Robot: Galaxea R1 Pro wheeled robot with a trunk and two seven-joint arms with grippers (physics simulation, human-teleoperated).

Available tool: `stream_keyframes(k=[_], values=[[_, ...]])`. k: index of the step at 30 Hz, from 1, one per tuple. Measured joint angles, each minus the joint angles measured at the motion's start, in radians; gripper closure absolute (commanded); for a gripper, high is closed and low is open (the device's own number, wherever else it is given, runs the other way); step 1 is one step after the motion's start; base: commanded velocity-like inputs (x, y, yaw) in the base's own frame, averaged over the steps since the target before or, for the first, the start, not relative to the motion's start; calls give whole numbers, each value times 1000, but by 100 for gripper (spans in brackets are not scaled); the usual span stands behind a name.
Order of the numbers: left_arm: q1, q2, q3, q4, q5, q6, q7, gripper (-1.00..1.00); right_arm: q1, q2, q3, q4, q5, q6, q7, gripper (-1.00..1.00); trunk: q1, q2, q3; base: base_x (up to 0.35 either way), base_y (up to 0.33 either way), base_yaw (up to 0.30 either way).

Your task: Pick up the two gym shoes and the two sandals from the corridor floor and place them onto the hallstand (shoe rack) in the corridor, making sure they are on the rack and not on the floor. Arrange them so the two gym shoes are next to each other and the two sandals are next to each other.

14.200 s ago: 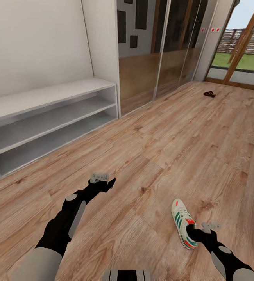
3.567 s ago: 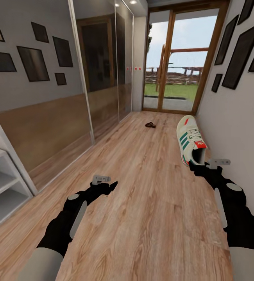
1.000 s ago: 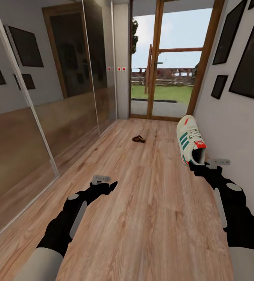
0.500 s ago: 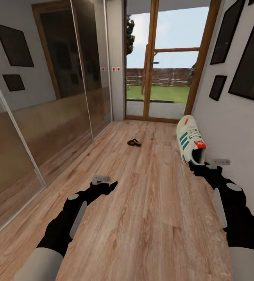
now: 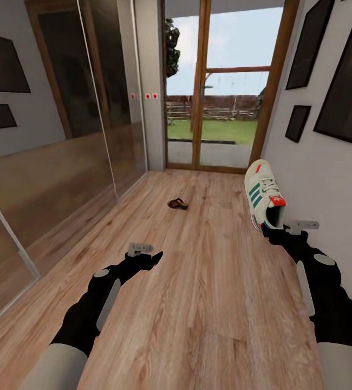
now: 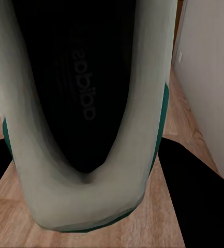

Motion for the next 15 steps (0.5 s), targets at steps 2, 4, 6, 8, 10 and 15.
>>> stream_keyframes(k=[2, 4, 6, 8, 10, 15], values=[[0, 0, 0, 0, 0, 0, 0, -100, 0, 0, 0, 0, 0, 0, 0, 100, 0, 0, 0, 344, -135, 0], [0, 0, 0, 0, 0, 0, 0, -100, 0, 0, 0, 0, 0, 0, 0, 100, 0, 0, 0, 344, -136, 0], [0, 0, 0, 0, 0, 0, 0, -100, 0, 0, 0, 0, 0, 0, 0, 100, 0, 0, 0, 344, -136, 0], [0, 0, 0, 0, 0, 0, 0, -100, 0, 0, 0, -1, 0, 0, 0, 100, 0, 0, 0, 345, -136, 0], [0, 0, 0, 0, 0, 0, 0, -100, 0, 0, 0, 0, 0, 0, 0, 100, 0, 0, 0, 344, -135, 0], [0, 0, 0, 0, 0, 0, 0, -100, 0, 0, 0, 0, 0, 0, 0, 100, 0, 0, 0, 344, -135, 0]])
